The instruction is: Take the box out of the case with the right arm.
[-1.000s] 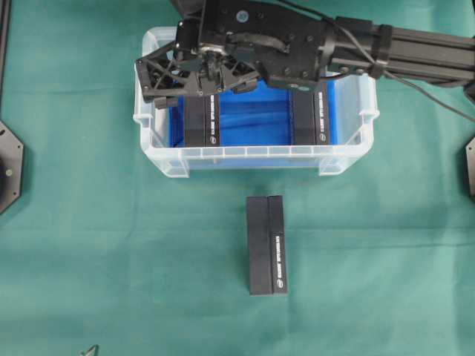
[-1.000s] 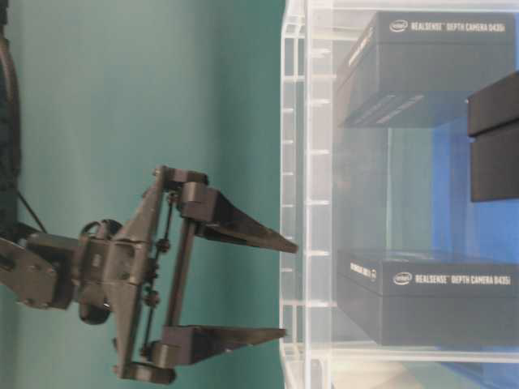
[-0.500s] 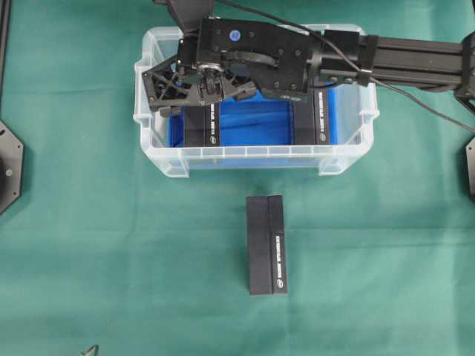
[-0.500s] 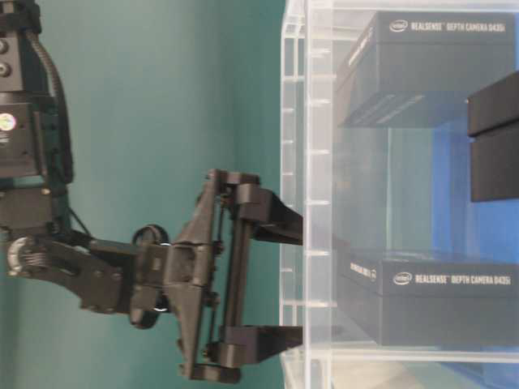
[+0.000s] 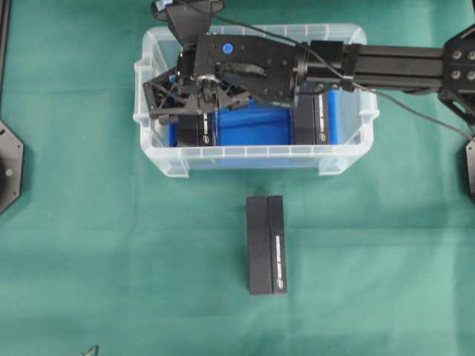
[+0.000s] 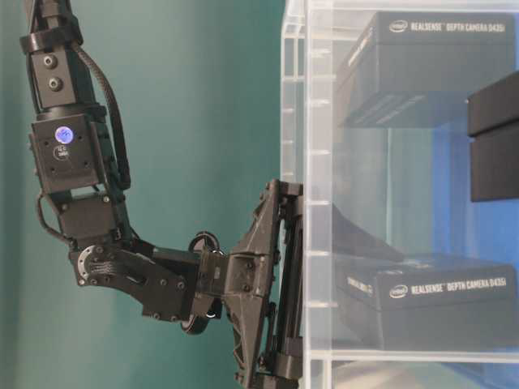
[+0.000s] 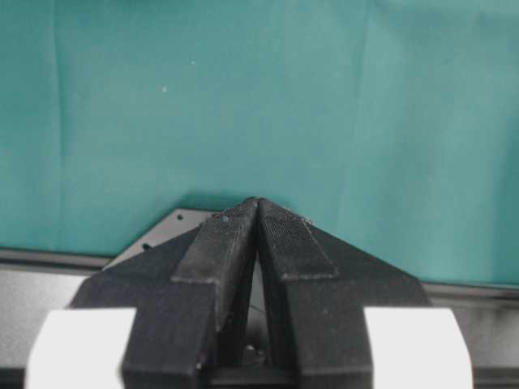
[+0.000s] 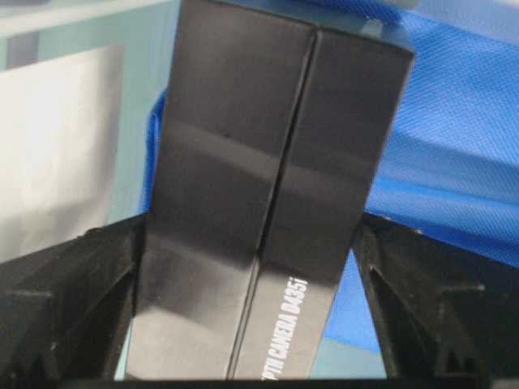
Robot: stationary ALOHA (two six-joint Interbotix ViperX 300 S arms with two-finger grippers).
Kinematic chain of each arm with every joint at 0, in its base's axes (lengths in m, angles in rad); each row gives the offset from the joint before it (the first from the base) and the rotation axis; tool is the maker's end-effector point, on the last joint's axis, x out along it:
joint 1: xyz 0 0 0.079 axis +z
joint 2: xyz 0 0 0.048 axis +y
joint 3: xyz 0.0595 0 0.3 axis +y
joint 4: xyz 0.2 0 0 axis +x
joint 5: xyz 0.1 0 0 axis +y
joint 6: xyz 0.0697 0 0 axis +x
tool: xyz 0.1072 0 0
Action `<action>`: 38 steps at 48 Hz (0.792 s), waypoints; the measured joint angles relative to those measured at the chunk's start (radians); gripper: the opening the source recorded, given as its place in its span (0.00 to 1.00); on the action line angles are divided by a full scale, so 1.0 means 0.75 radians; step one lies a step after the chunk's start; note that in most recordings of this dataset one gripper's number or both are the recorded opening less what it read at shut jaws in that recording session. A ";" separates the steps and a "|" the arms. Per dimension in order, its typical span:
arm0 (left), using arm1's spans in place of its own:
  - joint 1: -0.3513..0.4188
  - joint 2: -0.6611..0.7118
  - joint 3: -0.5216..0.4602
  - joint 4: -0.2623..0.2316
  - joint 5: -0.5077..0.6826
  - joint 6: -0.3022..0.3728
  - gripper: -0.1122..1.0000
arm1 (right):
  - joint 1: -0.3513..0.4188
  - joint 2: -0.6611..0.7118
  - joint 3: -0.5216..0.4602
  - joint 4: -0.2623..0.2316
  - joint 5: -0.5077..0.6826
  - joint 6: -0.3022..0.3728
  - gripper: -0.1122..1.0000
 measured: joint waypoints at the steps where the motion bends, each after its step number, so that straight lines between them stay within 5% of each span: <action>1: 0.000 0.000 -0.002 0.000 0.000 0.000 0.10 | 0.000 0.000 0.000 0.000 0.000 -0.002 0.93; 19: 0.000 0.002 -0.002 0.000 -0.002 0.000 0.10 | 0.000 0.002 0.000 0.012 0.000 0.031 0.91; 27: 0.000 0.000 -0.002 0.000 0.000 0.000 0.10 | 0.000 0.004 -0.006 0.022 0.037 0.041 0.77; 38: 0.000 0.000 -0.002 0.000 -0.002 0.000 0.10 | 0.002 0.004 -0.012 0.025 0.090 0.049 0.76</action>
